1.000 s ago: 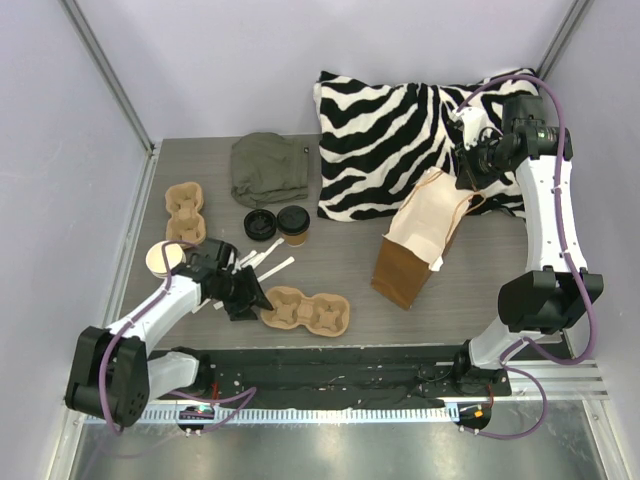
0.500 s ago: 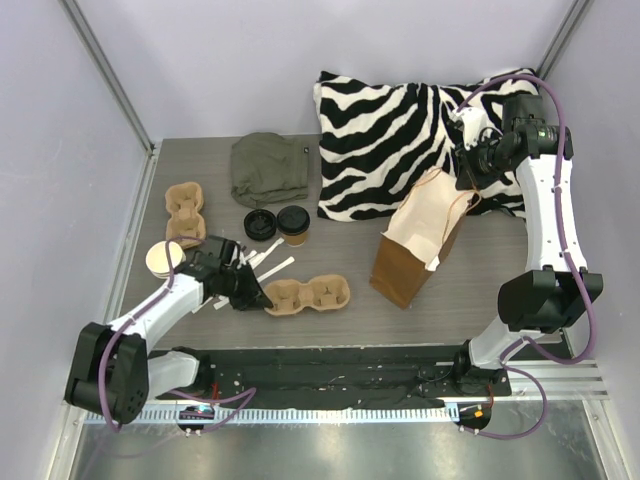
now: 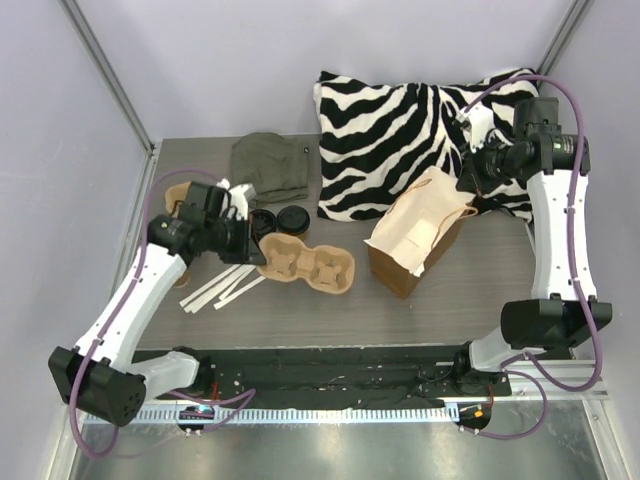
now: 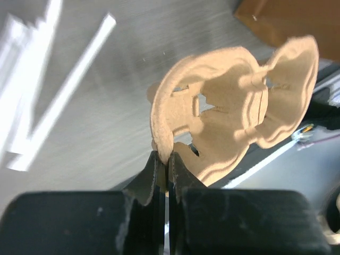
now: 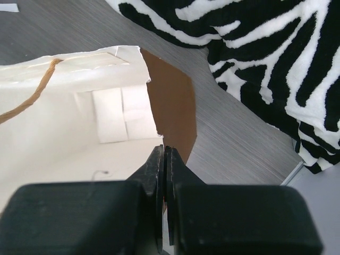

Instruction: Pack the takeout coffee

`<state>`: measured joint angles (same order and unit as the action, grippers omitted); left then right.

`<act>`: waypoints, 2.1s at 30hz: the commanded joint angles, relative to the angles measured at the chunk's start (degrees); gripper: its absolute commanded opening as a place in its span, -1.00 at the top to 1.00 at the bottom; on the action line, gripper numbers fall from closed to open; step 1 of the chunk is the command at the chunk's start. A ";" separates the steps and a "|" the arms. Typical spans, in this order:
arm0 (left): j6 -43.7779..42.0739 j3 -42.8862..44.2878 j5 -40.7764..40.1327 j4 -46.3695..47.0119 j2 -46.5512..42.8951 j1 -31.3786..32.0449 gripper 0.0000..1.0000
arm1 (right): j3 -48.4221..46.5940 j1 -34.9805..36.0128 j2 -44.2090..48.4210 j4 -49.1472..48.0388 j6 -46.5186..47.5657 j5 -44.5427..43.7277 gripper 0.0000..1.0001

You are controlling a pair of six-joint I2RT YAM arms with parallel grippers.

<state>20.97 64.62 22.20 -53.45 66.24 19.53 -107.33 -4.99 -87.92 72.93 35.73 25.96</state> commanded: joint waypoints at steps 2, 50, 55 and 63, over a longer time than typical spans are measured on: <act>-24.86 18.06 -4.35 -13.32 2.57 0.42 1.00 | -0.78 0.60 4.86 2.22 1.19 3.66 0.98; -115.45 41.30 -55.15 23.23 11.02 62.47 1.00 | 1.42 17.12 9.08 -1.47 -12.08 1.99 0.98; -111.94 45.92 -53.67 22.95 11.37 62.56 1.00 | 0.98 17.30 8.99 -1.64 -12.26 1.73 0.98; -112.82 49.55 -51.38 24.62 13.83 64.67 1.00 | 0.98 17.47 8.73 -1.91 -12.43 1.20 0.98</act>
<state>-90.74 112.55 -30.02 -32.27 79.26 83.66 -105.14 12.05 -80.73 73.32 23.97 26.70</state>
